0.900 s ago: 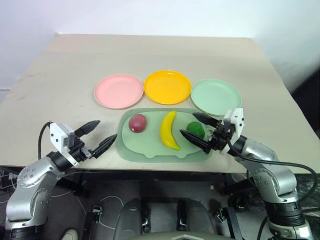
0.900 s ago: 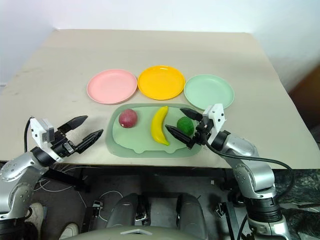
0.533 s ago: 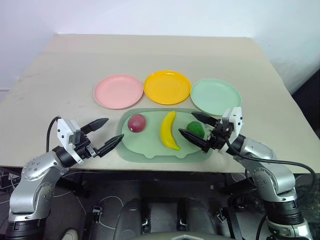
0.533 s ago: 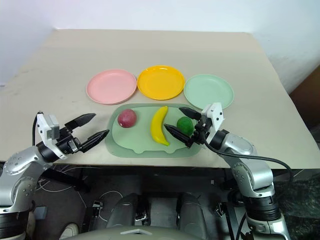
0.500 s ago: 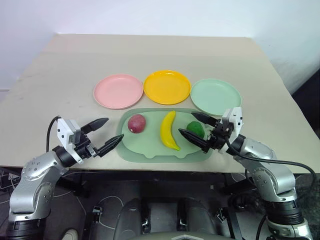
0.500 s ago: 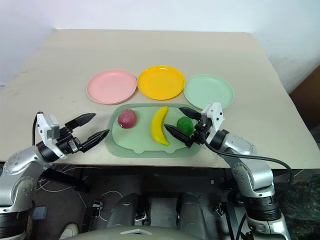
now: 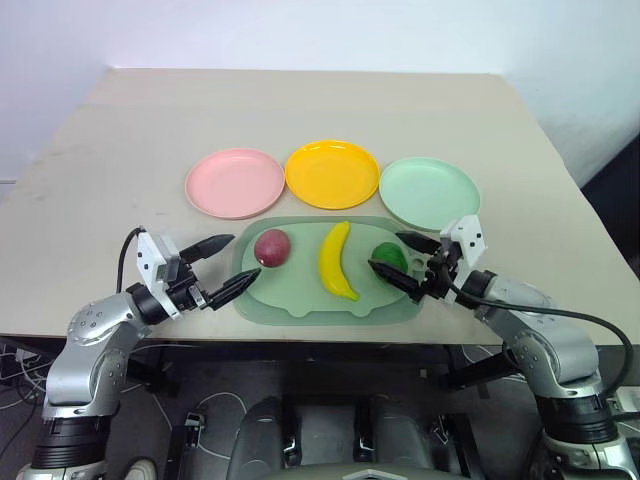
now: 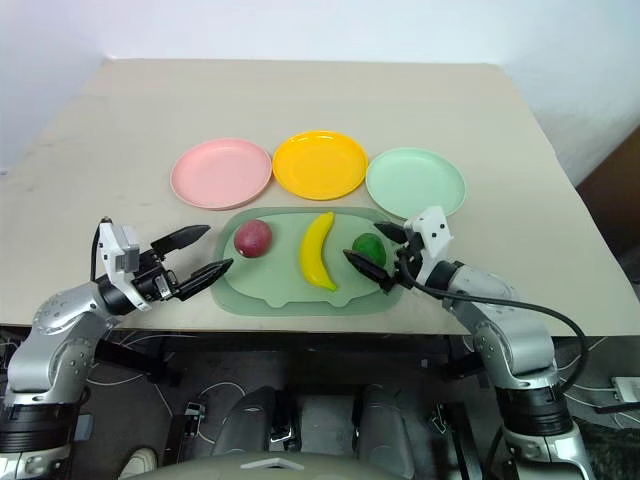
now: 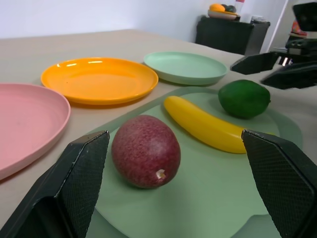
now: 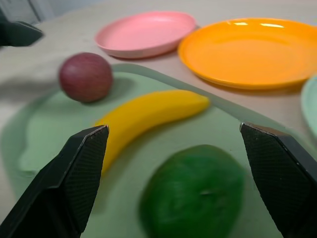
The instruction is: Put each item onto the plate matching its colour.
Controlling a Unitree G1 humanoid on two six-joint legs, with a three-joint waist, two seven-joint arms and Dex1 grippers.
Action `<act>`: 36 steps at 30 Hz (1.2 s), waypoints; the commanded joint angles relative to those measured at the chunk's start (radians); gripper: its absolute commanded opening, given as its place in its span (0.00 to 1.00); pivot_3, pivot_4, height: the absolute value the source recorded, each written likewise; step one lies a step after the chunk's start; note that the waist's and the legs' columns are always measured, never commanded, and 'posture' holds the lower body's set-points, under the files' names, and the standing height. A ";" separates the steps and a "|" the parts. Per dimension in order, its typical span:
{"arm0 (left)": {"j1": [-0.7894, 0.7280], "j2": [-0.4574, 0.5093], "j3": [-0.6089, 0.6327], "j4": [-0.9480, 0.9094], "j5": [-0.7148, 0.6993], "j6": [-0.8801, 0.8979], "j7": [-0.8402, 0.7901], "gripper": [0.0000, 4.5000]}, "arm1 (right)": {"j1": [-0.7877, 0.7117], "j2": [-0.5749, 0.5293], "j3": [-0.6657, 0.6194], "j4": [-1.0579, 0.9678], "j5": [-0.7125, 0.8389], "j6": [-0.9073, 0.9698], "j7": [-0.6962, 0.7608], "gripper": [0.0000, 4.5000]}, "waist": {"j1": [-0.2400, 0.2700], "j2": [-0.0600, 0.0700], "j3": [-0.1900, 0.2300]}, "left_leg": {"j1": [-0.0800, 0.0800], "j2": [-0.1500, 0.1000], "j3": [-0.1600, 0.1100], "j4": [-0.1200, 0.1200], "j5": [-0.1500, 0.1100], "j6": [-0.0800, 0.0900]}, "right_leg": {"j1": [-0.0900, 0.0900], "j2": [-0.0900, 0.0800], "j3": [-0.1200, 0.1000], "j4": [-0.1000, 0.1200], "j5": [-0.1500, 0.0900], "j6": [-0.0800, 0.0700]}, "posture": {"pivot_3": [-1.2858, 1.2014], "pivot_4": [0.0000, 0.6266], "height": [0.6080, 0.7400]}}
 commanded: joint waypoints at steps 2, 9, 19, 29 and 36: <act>-0.005 0.000 0.005 -0.017 0.003 -0.024 -0.007 1.00 | -0.040 -0.006 0.024 0.020 -0.032 0.086 -0.052 1.00 | 0.001 0.000 0.000 | 0.000 0.000 0.000 0.000 0.000 0.000 | 0.000 0.000 0.000 0.000 0.000 0.000 | 0.52 0.24 0.66; -0.013 -0.009 -0.002 -0.039 0.005 -0.007 0.013 1.00 | -0.056 -0.015 0.044 0.000 -0.007 0.231 -0.053 1.00 | 0.001 0.000 0.000 | 0.000 0.000 0.000 0.000 0.000 0.000 | 0.000 0.000 0.000 0.000 0.000 0.000 | 0.52 0.24 0.66; -0.016 -0.004 0.005 -0.047 0.002 0.001 0.032 1.00 | -0.080 -0.039 -0.021 -0.081 0.058 0.263 -0.016 0.68 | 0.001 0.000 0.000 | 0.000 0.000 0.000 0.000 0.000 0.000 | 0.000 0.000 0.000 0.000 0.000 0.000 | 0.52 0.24 0.66; 0.034 -0.003 0.028 -0.100 -0.009 0.008 0.062 1.00 | -0.350 -0.021 0.001 0.242 -0.069 0.151 -0.069 0.68 | -0.003 0.000 0.000 | 0.000 0.000 0.001 0.000 0.000 0.000 | 0.000 0.000 0.000 0.000 0.000 0.000 | 0.52 0.24 0.66; 0.073 0.000 0.047 -0.130 -0.013 0.006 0.085 1.00 | -0.565 -0.009 0.102 0.701 -0.300 -0.038 -0.107 0.68 | -0.006 0.000 0.000 | -0.001 -0.001 0.003 0.000 0.000 0.000 | -0.002 0.000 0.001 0.001 0.000 0.001 | 0.52 0.24 0.66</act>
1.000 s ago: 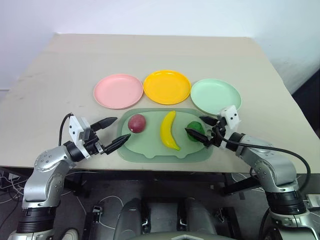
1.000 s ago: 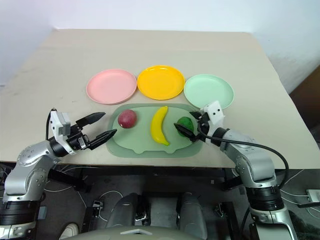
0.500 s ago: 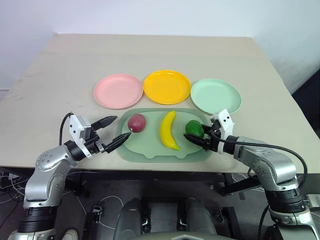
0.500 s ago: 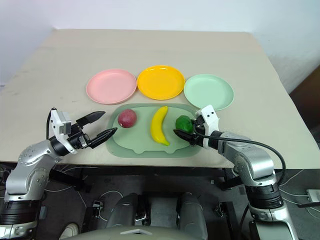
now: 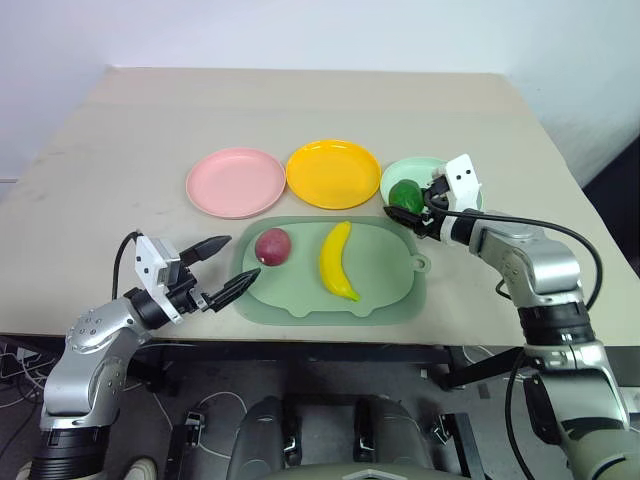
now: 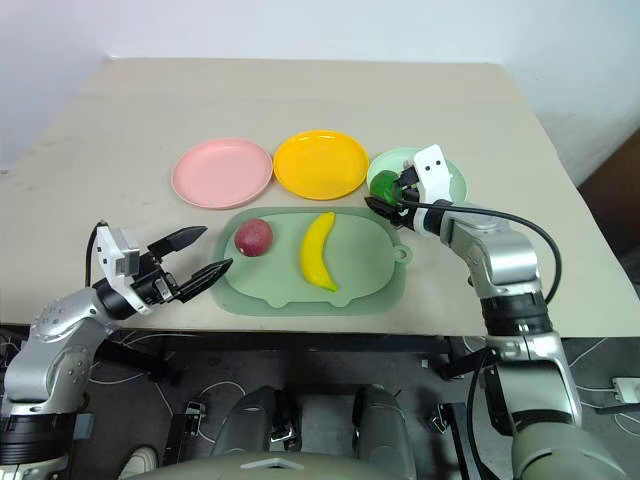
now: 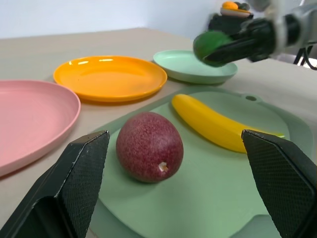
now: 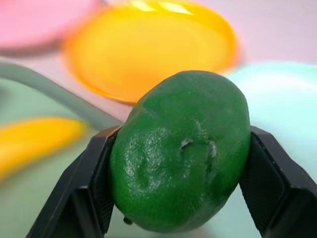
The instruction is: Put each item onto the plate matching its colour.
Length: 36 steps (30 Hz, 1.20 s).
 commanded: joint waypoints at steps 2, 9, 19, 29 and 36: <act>0.026 0.008 0.042 -0.058 -0.016 -0.009 0.015 1.00 | -0.141 0.023 0.012 0.242 -0.107 -0.105 -0.037 0.68 | -0.003 0.000 0.000 | 0.000 0.000 0.001 0.000 0.000 0.000 | -0.001 0.000 0.001 0.001 0.000 0.000 | 0.52 0.24 0.66; 0.057 0.002 0.053 -0.079 -0.017 -0.015 0.025 1.00 | -0.205 0.041 -0.019 0.367 -0.154 -0.153 -0.044 0.97 | -0.008 0.001 0.000 | 0.000 0.001 0.004 0.000 0.000 -0.001 | -0.002 0.001 0.002 0.002 0.000 0.000 | 0.52 0.24 0.66; 0.047 0.004 0.046 -0.059 -0.017 -0.018 0.018 1.00 | -0.040 0.024 -0.097 -0.109 -0.055 0.076 -0.028 0.99 | -0.008 0.001 0.001 | 0.000 0.002 0.005 -0.001 0.000 -0.001 | -0.003 0.001 0.004 0.002 0.000 0.000 | 0.52 0.24 0.66; -0.016 -0.007 0.015 0.002 -0.003 -0.027 -0.016 1.00 | 0.120 0.217 -0.102 -0.646 0.151 0.604 -0.149 0.99 | -0.017 0.001 0.000 | 0.000 0.002 0.003 -0.002 0.000 -0.001 | -0.004 0.000 0.003 0.002 0.000 0.000 | 0.52 0.24 0.66; -0.045 -0.011 -0.011 0.007 0.001 -0.014 -0.016 1.00 | 0.185 0.372 -0.101 -0.745 0.196 0.821 -0.249 0.99 | -0.017 0.000 0.000 | -0.001 0.002 0.003 -0.002 0.000 -0.001 | -0.004 0.000 0.003 0.002 0.000 0.000 | 0.52 0.24 0.66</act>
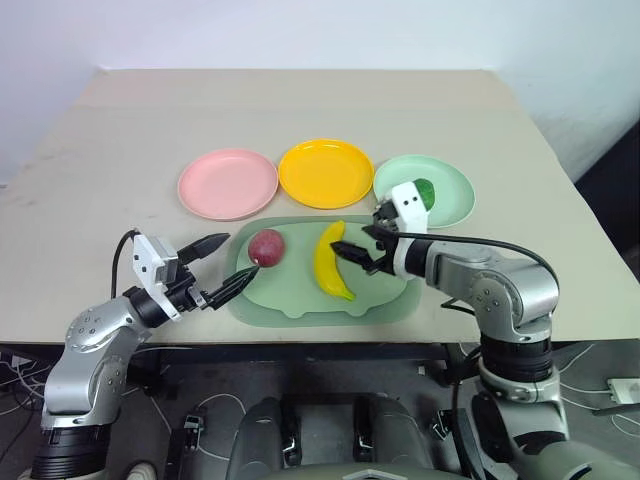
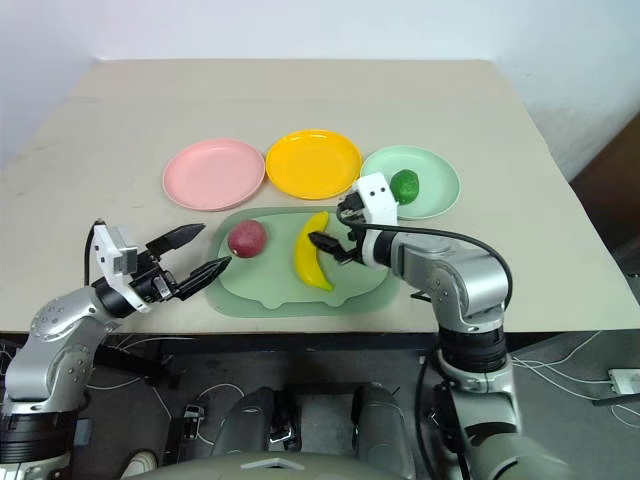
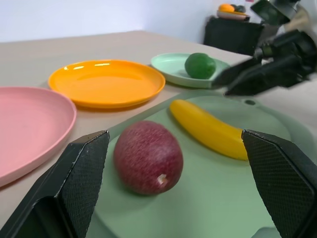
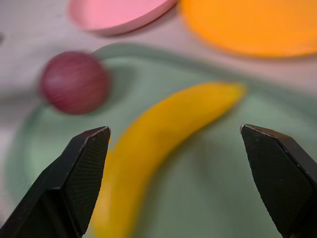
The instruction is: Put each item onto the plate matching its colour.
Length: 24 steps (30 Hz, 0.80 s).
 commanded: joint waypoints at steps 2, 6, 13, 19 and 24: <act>-0.019 0.003 -0.004 -0.010 -0.002 0.002 0.002 1.00 | 0.019 0.067 -0.012 -0.044 0.021 0.103 -0.053 0.99 | -0.002 0.000 0.000 | 0.000 0.000 0.000 0.000 0.000 0.000 | 0.000 0.000 0.000 0.000 0.000 0.000 | 0.52 0.24 0.66; -0.031 0.006 -0.006 -0.014 -0.006 0.020 0.010 1.00 | 0.018 0.105 -0.017 -0.050 0.039 0.153 -0.055 0.99 | -0.004 0.000 0.000 | 0.000 0.000 0.000 0.000 0.000 0.000 | 0.000 0.000 0.000 0.000 0.000 0.000 | 0.52 0.24 0.66; -0.046 0.012 -0.005 -0.022 -0.010 0.050 0.010 1.00 | 0.006 0.080 0.104 0.010 -0.014 0.105 -0.087 0.99 | -0.007 0.000 0.000 | 0.000 0.000 0.000 0.000 -0.001 -0.002 | 0.000 0.000 0.000 0.000 0.000 0.000 | 0.52 0.24 0.66; -0.038 0.018 0.005 -0.020 -0.011 0.053 0.000 1.00 | -0.003 0.047 0.180 0.010 -0.013 0.102 -0.076 0.95 | -0.008 -0.001 -0.001 | 0.000 0.000 0.000 0.000 -0.001 -0.002 | 0.000 0.000 0.000 0.000 0.000 0.000 | 0.52 0.24 0.66; -0.027 0.017 0.012 -0.021 -0.013 0.049 -0.002 1.00 | -0.002 0.036 0.190 0.005 -0.010 0.100 -0.070 0.64 | -0.008 0.000 -0.001 | 0.000 0.000 0.000 -0.001 -0.001 -0.002 | 0.000 0.000 0.000 -0.001 0.000 0.000 | 0.52 0.24 0.66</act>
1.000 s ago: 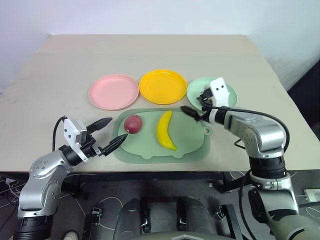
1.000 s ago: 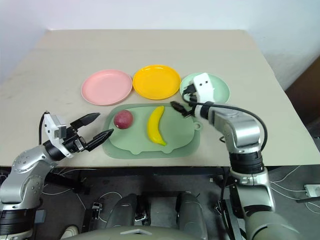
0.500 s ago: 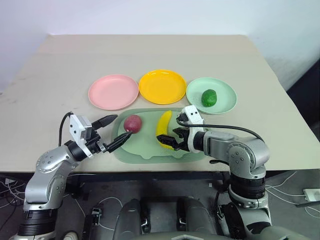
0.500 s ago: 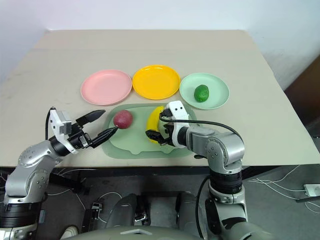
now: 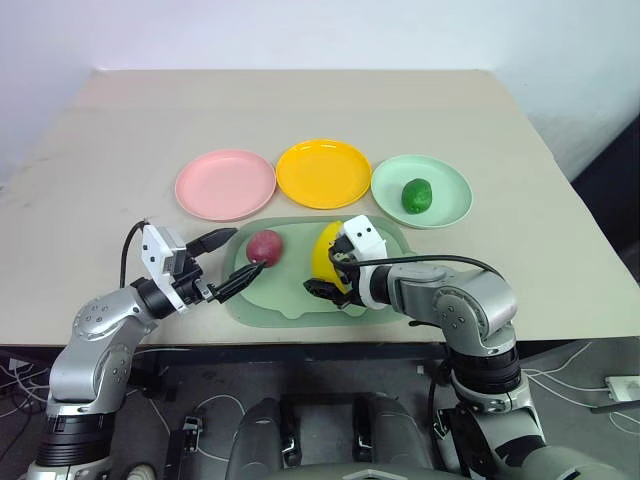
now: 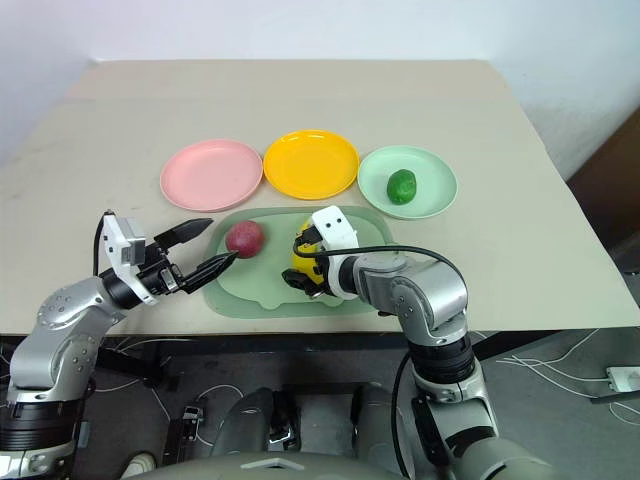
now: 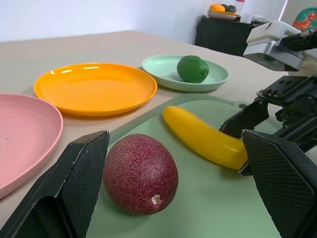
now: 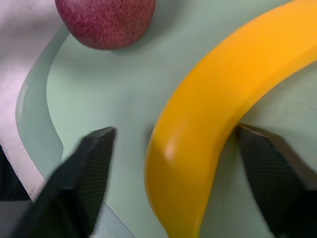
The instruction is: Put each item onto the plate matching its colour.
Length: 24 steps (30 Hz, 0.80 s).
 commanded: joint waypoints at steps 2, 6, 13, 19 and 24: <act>0.013 0.011 0.019 -0.023 -0.013 -0.005 -0.005 1.00 | 0.001 -0.006 0.017 -0.006 0.010 0.004 0.012 0.45 | 0.000 0.000 0.000 | 0.000 0.000 0.000 0.000 0.000 0.000 | 0.000 0.000 0.000 0.000 0.000 0.000 | 0.52 0.24 0.66; 0.025 0.011 0.025 -0.031 -0.016 -0.005 -0.003 1.00 | -0.005 -0.018 -0.008 -0.007 0.014 -0.017 0.027 0.36 | 0.000 0.000 0.000 | 0.000 0.000 0.000 0.000 0.000 0.000 | 0.000 0.000 0.000 0.000 0.000 0.000 | 0.52 0.24 0.66; 0.054 0.013 0.048 -0.066 -0.035 0.011 0.021 1.00 | -0.106 -0.138 -0.118 0.001 0.060 -0.153 0.149 0.36 | 0.001 0.000 0.000 | -0.001 0.000 0.000 0.000 -0.001 0.000 | 0.000 -0.001 0.000 -0.001 0.000 0.000 | 0.52 0.24 0.66; 0.070 0.008 0.051 -0.086 -0.040 0.012 0.043 1.00 | -0.287 -0.153 -0.036 0.294 -0.020 -0.385 0.230 0.36 | -0.003 0.000 0.000 | 0.000 -0.001 0.001 -0.001 0.001 0.002 | -0.001 0.000 0.000 -0.001 0.000 0.000 | 0.52 0.24 0.66; 0.082 -0.004 0.044 -0.103 -0.040 0.014 0.061 1.00 | -0.471 -0.104 0.060 0.746 -0.187 -0.692 0.259 0.36 | -0.001 0.000 0.000 | 0.000 -0.001 0.003 -0.001 0.001 0.003 | -0.001 0.000 0.000 -0.001 0.000 0.000 | 0.52 0.24 0.66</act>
